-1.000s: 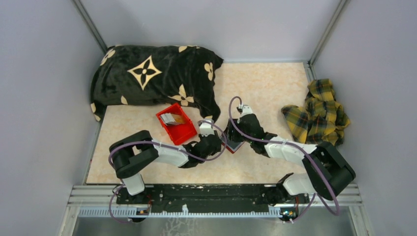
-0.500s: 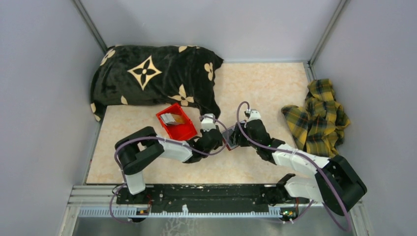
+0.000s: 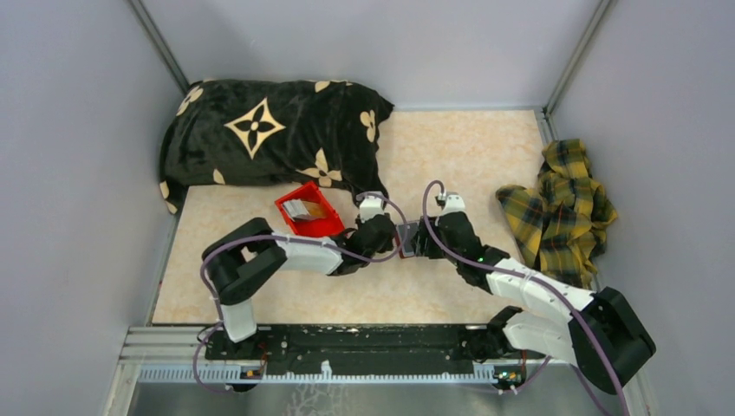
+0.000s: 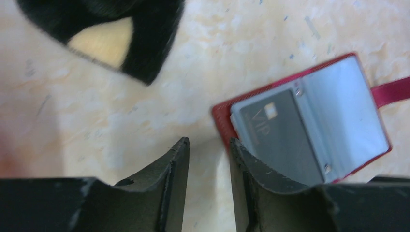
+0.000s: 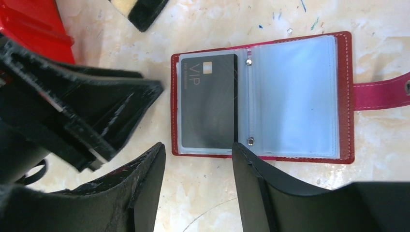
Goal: Put the credit cards into the card holder
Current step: Pick up the credit card from the storage box.
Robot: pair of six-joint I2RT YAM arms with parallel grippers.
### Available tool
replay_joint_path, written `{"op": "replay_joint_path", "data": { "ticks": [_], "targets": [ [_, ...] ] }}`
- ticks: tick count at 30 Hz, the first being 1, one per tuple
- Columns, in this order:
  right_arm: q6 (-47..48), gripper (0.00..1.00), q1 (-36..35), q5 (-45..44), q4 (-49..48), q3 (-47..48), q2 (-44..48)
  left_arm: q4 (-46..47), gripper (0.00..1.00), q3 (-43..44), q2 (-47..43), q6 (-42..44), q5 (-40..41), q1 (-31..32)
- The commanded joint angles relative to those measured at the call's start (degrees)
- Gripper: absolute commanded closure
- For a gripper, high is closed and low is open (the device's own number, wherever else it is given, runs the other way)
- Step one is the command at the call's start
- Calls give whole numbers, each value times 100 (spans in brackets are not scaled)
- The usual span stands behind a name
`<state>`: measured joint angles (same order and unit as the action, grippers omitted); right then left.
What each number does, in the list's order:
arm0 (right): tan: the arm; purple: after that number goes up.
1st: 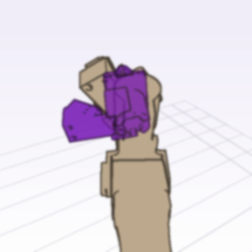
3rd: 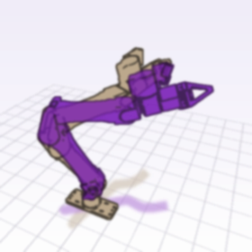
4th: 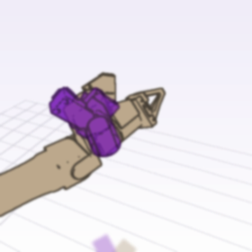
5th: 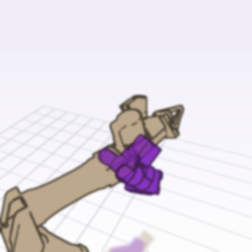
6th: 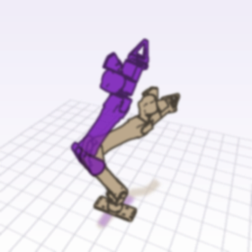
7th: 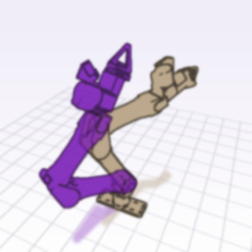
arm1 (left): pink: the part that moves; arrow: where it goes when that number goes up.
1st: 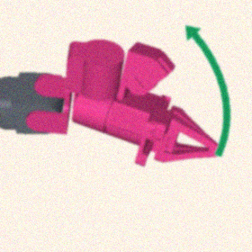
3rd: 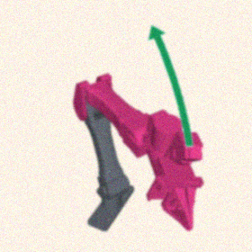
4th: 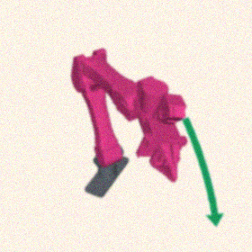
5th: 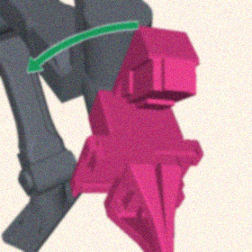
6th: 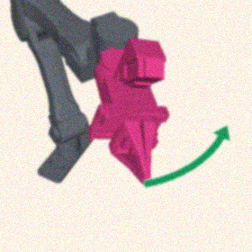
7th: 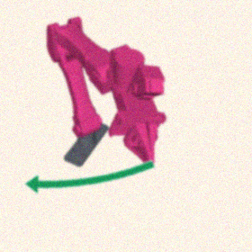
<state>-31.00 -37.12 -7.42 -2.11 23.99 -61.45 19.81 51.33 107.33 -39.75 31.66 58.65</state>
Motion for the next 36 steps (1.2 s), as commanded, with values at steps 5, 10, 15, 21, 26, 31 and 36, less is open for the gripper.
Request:
{"op": "replay_joint_path", "data": {
  "ticks": [5, 10, 15, 21, 26, 31, 36],
  "targets": [
    [698, 45, -41, 34, 331, 660, 361, -1796, 52, -609, -1912, -213, 359, 169],
    [1091, 45, -162, 335, 430, 1406, -100, -2312, 50, -1042, -3211, -729, 1289, 523],
    [1491, 44, -572, 578, 563, 2602, -1037, -2965, 48, -1371, -4139, -1298, 2071, 788],
    [1811, 41, -847, 883, 933, 4369, -2622, -3985, 44, -1445, -4864, -2010, 2643, 956],
    [1967, 37, -1164, 990, 1293, 5649, -3886, -4250, 41, -1568, -5430, -2087, 2890, 978],
    [2019, 35, -1346, 1073, 1655, 6676, -4828, -4607, 39, -1586, -5837, -2164, 3027, 979],
    [2031, 35, -1461, 1100, 1963, 7510, -5556, -4795, 38, -1695, -6189, -2170, 3213, 977]
  ]
}}
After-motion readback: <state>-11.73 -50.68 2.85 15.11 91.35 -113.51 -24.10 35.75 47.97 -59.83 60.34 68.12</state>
